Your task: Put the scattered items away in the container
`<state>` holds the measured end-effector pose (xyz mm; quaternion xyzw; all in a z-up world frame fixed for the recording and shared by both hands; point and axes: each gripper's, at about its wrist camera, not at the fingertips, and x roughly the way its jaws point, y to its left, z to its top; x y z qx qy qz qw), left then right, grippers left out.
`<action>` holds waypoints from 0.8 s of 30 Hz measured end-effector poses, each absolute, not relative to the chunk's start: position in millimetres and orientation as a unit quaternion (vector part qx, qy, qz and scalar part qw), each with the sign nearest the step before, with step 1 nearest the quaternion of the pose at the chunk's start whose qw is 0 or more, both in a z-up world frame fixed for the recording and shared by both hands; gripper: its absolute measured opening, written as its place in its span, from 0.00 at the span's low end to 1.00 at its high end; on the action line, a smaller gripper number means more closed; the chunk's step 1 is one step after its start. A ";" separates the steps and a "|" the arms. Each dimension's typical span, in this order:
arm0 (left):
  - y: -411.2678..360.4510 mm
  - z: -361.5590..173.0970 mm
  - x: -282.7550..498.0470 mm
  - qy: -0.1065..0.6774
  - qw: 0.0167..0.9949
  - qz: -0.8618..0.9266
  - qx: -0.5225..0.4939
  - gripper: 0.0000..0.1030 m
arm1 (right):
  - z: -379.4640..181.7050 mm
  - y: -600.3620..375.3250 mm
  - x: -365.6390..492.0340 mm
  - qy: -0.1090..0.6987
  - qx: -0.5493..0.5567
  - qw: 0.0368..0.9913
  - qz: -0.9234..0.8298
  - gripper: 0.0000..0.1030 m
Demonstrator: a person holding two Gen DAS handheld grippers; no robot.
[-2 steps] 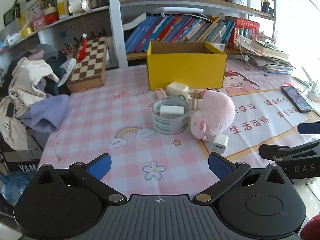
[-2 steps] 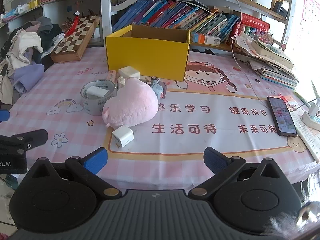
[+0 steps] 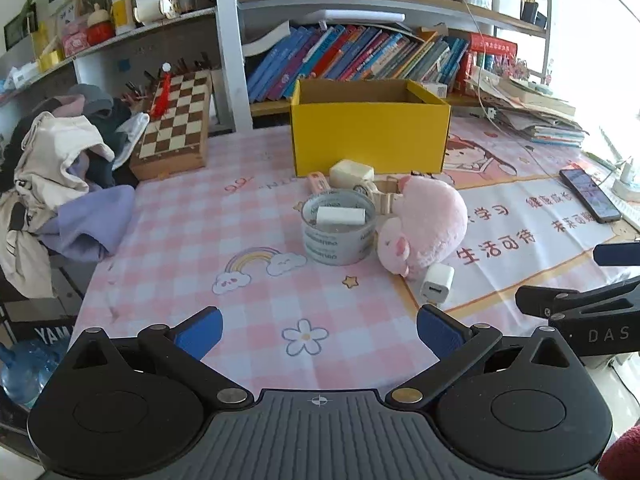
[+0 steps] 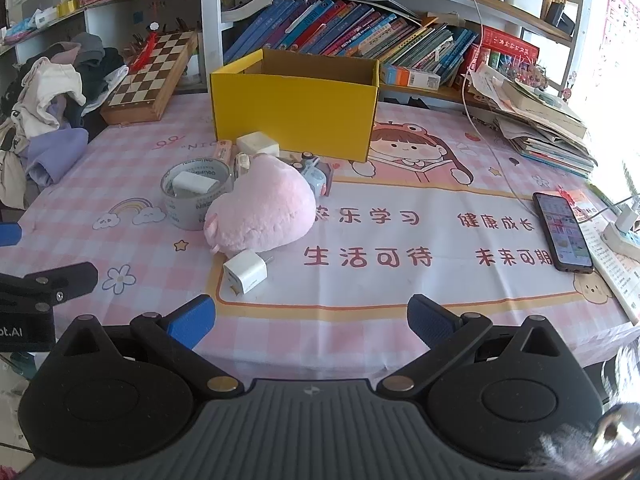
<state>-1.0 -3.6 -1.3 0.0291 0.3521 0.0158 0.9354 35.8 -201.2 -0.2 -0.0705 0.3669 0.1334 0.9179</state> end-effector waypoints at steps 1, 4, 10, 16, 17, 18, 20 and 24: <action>-5.3 -1.9 -1.5 0.351 0.935 0.018 0.032 1.00 | -0.1 -201.0 35.9 0.367 -0.071 0.918 0.134 1.00; -10.4 -3.6 -2.9 0.349 0.936 0.025 0.041 1.00 | 0.2 -200.3 36.1 0.368 -0.071 0.917 0.134 1.00; 8.0 2.7 -3.2 0.358 0.933 0.011 0.018 1.00 | 1.4 -198.8 34.9 0.367 -0.075 0.918 0.133 1.00; 3.7 -0.8 -0.6 0.360 0.933 0.013 0.017 1.00 | 0.1 -198.5 33.5 0.367 -0.076 0.918 0.132 1.00; 3.4 -0.6 -1.0 0.361 0.932 0.013 0.017 1.00 | 0.4 -198.5 33.5 0.367 -0.076 0.917 0.132 1.00; 3.2 -0.5 -1.3 0.361 0.932 0.013 0.017 1.00 | 0.6 -198.4 33.5 0.368 -0.076 0.917 0.132 1.00; 2.7 -1.0 -0.8 0.361 0.932 0.014 0.017 1.00 | 0.4 -197.9 33.6 0.368 -0.077 0.917 0.133 1.00; 2.1 -1.0 -0.8 0.362 0.932 0.014 0.016 1.00 | -0.5 -198.4 33.4 0.369 -0.079 0.916 0.133 1.00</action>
